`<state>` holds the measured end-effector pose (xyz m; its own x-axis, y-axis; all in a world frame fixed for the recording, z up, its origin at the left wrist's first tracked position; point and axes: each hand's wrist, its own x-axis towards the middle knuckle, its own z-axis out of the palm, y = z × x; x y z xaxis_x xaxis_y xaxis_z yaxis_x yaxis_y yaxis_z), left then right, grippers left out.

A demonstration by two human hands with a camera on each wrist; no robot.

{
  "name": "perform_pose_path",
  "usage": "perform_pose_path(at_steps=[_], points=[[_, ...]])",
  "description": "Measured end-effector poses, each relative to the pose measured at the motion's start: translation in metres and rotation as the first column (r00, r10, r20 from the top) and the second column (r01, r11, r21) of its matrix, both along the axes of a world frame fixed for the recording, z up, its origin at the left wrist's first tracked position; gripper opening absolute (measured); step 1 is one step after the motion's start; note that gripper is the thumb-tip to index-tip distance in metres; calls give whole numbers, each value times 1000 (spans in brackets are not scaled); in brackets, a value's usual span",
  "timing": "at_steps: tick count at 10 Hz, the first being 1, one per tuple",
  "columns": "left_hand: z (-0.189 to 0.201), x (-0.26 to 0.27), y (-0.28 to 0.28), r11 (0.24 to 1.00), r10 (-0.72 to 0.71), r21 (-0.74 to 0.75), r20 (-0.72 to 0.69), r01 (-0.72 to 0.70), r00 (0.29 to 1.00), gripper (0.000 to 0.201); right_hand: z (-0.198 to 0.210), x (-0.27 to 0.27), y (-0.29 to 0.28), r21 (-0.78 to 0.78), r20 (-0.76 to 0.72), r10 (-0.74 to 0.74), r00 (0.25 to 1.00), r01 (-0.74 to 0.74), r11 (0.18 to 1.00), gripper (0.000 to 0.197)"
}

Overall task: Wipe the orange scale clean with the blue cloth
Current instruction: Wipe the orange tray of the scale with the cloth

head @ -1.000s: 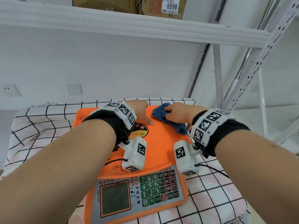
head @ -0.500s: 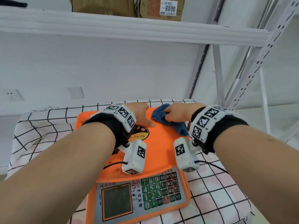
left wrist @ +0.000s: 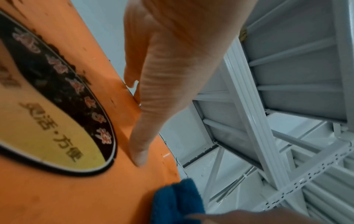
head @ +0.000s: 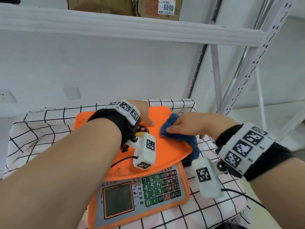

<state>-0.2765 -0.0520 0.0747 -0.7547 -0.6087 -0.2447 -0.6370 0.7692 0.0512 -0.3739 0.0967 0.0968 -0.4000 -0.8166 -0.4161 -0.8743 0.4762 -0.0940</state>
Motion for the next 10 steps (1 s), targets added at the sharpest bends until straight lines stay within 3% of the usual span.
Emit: perform_pose_path(at_steps=[1,2,3,4,5,6,7,8,9,10], points=[[-2,1,3,999,-3,-32,-16,2,1000,67,-3,1,-12,-90,42,-55,998,58,994,24],[-3,1,3,999,-5,-43,-4,4,1000,69,-14,-10,-34,-217,81,-126,989,141,966,27],[-3,2,1,1000,4,-14,-28,-4,1000,71,-16,-21,-52,-220,76,-161,984,174,960,18],[-9,3,-2,1000,27,8,-51,-26,998,81,-11,-23,-67,-141,-21,-176,984,171,975,26],[-10,2,-4,999,31,12,-57,-31,998,77,-10,-23,-87,-79,-101,-142,985,134,988,30],[-10,0,-6,999,22,26,-59,-20,998,72,-17,-26,-96,-111,-20,-207,978,203,973,36],[-12,-1,-7,1000,23,20,-54,-22,998,70,-33,-33,-96,-192,203,-301,932,339,921,25],[-12,-2,-7,1000,22,4,-47,-22,999,69,-40,-30,-92,-231,335,-338,880,424,876,28],[-11,-2,-6,1000,24,5,-46,-24,999,71,-37,-24,-88,-264,407,-334,850,460,848,23],[-11,-1,-6,1000,26,11,-47,-26,999,73,-40,-33,-97,-227,324,-306,895,387,894,19]])
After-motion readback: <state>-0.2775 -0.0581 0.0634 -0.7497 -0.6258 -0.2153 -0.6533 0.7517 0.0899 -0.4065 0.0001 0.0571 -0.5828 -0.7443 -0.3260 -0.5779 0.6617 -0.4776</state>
